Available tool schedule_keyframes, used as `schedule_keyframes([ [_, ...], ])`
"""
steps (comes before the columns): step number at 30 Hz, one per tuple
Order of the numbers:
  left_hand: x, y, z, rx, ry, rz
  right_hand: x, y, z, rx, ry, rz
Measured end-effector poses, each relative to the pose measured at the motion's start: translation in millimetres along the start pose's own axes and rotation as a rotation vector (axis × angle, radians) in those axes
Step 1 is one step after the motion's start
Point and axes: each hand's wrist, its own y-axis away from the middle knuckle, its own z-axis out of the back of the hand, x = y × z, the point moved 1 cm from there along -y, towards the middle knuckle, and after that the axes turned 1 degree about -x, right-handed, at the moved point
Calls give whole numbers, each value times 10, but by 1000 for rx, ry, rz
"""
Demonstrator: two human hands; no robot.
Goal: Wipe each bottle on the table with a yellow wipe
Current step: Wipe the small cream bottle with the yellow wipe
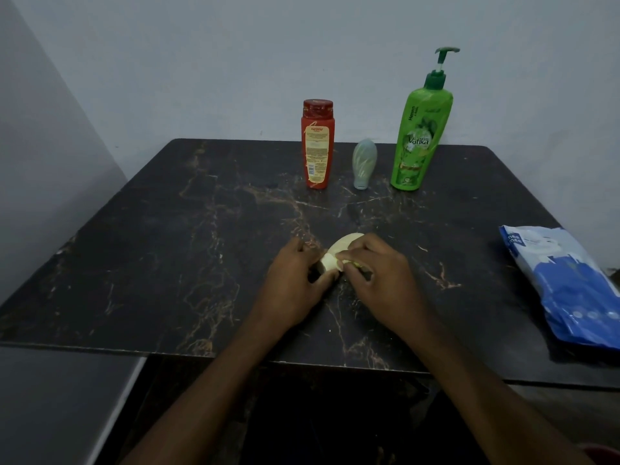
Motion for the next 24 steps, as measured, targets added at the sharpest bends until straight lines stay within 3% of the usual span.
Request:
schedule_keyframes([
  [3,6,8,8,12,-18,-13,1,40,6,25,-13,30],
  [7,10,-38,27,35,-64,-17,-47,-12,51,-50,1,-68],
  [11,54,-131,95,102,-83,-53,17,34,29,16,-4,-25],
  [16,70,-291,169,199,-111,-98,-136,-14,112,-71,25,-236],
  [21,97,-397,178,280,-152,-150,-62,7,52,-22,-6,-171],
  [24,139,-427,178,273,-121,-176,-140,-24,76,-98,11,-254],
])
